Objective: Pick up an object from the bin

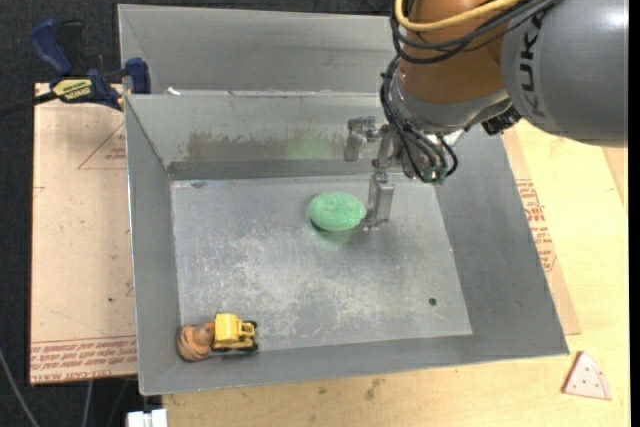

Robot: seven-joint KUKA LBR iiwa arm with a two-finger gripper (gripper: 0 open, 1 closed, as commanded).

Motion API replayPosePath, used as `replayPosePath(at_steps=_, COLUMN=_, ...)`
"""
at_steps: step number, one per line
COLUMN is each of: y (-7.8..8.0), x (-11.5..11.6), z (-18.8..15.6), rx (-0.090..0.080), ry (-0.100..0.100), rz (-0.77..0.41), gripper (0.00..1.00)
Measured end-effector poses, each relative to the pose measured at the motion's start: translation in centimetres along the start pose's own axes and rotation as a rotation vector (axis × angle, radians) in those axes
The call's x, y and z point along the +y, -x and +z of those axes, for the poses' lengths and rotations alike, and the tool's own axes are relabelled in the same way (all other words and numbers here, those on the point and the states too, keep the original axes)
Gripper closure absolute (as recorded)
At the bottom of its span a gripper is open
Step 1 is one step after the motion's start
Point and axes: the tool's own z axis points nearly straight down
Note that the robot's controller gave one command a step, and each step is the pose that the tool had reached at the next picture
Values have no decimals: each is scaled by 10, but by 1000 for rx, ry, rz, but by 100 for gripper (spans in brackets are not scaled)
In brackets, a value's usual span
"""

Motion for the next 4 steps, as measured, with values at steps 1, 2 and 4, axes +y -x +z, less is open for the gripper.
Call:
replayPosePath(at_steps=1, y=10, x=-11, z=58, rx=-6, ry=1, rz=50, gripper=0)
replayPosePath(at_steps=2, y=22, x=-25, z=82, rx=5, ry=0, rz=36, gripper=0)
replayPosePath(at_steps=4, y=13, x=-26, z=143, rx=-4, ry=0, rz=167, gripper=0)
